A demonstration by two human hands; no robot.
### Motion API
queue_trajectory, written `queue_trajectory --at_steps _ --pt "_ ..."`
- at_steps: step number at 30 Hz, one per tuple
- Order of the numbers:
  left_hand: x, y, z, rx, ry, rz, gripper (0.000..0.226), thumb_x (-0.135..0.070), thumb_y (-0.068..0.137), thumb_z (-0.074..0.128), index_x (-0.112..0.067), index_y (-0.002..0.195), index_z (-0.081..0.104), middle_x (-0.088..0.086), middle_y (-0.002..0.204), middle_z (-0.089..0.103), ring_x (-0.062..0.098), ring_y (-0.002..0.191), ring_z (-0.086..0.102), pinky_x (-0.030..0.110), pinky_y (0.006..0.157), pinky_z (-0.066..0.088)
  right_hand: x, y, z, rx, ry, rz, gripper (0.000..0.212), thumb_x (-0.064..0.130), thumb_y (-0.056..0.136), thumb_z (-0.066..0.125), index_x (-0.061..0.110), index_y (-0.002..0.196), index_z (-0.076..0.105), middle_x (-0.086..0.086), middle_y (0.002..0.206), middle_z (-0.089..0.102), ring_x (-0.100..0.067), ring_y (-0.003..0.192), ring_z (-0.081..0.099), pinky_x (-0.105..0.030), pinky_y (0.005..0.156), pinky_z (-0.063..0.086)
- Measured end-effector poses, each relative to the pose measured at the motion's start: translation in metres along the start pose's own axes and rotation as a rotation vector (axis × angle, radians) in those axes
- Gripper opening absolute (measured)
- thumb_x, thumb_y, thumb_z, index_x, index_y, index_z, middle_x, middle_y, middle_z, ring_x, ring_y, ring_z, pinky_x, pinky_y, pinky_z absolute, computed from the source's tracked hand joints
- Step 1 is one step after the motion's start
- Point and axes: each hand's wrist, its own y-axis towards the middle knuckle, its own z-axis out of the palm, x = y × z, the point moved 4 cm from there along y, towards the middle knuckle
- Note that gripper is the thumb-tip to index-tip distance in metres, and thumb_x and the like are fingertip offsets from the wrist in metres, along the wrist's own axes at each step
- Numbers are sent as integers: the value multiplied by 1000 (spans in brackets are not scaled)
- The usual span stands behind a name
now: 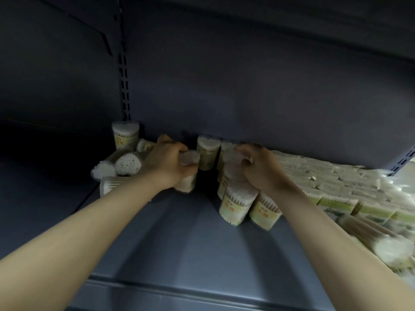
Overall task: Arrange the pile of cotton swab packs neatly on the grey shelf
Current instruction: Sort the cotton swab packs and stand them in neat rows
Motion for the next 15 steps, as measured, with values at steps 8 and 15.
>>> queue_trajectory --at_steps 8,15 --pt "-11 -3 -20 -9 -331 -79 34 -34 82 67 -13 108 67 -2 96 67 6 82 59 22 74 47 11 -16 -9 0 78 -32 38 6 84 52 17 119 58 -4 127 55 -20 117 50 -34 96 42" --pt "-20 -4 -23 23 -548 -157 10 -33 82 66 -25 88 69 -3 87 68 0 72 59 17 69 48 24 -32 -16 105 110 -130 21 17 77 65 13 97 69 -3 104 63 -20 99 59 -38 87 48"
